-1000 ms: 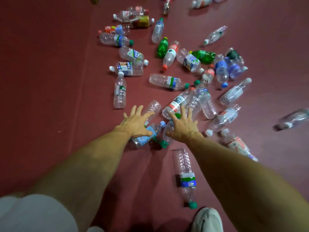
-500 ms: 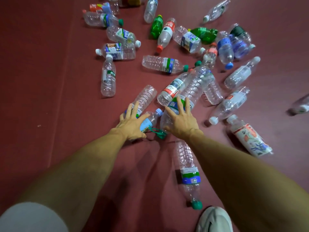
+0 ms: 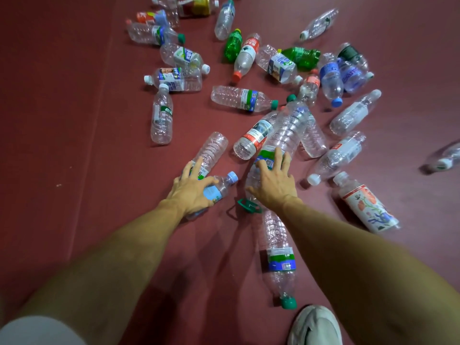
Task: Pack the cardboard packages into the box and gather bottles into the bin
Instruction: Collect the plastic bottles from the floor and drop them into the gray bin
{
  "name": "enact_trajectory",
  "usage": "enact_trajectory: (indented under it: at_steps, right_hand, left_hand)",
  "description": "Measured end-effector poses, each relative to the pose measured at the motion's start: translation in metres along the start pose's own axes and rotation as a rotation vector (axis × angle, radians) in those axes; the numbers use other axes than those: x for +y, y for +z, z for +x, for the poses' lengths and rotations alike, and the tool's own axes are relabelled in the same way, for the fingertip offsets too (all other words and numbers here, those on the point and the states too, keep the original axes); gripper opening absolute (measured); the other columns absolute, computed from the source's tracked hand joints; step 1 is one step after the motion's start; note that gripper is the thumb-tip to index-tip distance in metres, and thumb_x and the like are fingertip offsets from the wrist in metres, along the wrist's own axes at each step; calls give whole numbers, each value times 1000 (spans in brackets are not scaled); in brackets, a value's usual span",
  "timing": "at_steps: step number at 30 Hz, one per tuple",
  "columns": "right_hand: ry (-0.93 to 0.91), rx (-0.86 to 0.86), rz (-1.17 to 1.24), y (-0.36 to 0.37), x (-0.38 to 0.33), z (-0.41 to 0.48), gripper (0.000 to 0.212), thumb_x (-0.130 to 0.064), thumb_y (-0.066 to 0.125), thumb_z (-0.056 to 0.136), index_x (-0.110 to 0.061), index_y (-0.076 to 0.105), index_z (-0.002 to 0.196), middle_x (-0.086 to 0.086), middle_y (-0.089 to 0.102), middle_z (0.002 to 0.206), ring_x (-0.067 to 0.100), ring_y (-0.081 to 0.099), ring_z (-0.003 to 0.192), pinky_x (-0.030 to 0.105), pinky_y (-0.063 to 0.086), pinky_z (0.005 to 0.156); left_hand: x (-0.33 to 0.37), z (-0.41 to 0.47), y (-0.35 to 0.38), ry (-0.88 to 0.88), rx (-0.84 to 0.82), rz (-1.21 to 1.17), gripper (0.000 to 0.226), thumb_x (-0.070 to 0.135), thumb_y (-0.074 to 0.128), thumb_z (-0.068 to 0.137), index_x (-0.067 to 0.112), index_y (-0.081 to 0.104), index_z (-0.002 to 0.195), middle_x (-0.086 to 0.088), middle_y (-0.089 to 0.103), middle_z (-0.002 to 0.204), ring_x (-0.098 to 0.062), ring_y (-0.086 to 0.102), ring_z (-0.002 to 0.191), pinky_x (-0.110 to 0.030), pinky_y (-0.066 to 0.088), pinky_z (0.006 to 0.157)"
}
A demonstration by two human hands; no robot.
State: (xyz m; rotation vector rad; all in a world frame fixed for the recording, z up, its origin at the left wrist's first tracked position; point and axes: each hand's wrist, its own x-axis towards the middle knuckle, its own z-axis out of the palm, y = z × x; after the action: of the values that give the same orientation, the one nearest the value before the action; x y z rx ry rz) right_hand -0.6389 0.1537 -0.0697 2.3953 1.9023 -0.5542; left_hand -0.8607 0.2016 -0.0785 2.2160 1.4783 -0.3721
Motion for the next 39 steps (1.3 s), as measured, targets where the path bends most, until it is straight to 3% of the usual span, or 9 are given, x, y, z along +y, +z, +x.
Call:
enact_trajectory:
  at_steps: [4,8,11,15,22,27,31,36,39]
  right_hand:
    - [0,-36,-9,1,-2,-3,81,-46,60,91,-32,16,157,15,-24,162,48,-20,147,56,34,113]
    - [20,-40,30,-2,-5,-7,62,-43,57,92,-27,35,147,15,-17,163,47,-16,147,55,42,104]
    - [89,16,57,-4,-9,-7,49,-53,63,90,-22,50,127,16,5,159,44,6,145,51,52,87]
    - [152,101,97,-12,-10,0,44,-46,65,90,-18,49,120,14,29,133,34,31,125,43,48,75]
    - [257,-45,244,-13,-9,13,103,-51,72,83,-42,-1,156,15,-31,159,47,-15,148,60,43,102]
    - [235,-68,305,-5,-10,8,104,-50,69,86,-44,-7,156,16,-36,157,47,-6,150,54,42,105]
    - [223,-72,352,-2,-11,4,101,-45,68,86,-45,-5,156,17,-37,156,47,-7,149,54,41,105]
    - [205,-77,375,0,-6,4,97,-45,67,86,-47,0,156,14,-39,156,46,-10,150,56,40,107]
    - [197,-105,345,3,-1,4,98,-62,65,85,-47,-1,156,14,-37,157,44,-8,150,56,39,106]
  left_hand:
    - [6,-1,1,-24,33,-6,77,49,75,77,42,37,143,0,-8,165,-26,-4,150,-55,26,112]
    - [16,7,1,-33,13,49,91,62,72,76,31,32,151,5,-2,165,-23,2,149,-53,25,111]
    - [18,5,3,-31,38,68,84,62,72,75,28,42,145,5,1,164,-23,4,147,-51,26,109]
    - [12,2,4,-35,14,38,79,61,74,73,36,43,142,0,-9,164,-28,-4,149,-54,25,111]
    - [4,1,1,-17,15,67,77,60,68,79,41,38,147,-7,-19,165,-35,-21,149,-58,5,119]
    - [8,6,-4,107,120,143,77,50,66,84,30,34,151,-3,16,163,-25,14,147,-40,22,115]
    - [13,8,-12,143,117,113,71,45,61,87,26,33,151,2,39,152,-22,35,137,-39,38,104]
    - [23,12,-7,149,21,109,69,41,60,90,28,31,151,2,43,148,-23,40,135,-43,42,101]
    - [23,14,4,142,14,132,71,44,58,92,32,25,154,6,40,151,-23,42,133,-44,45,98]
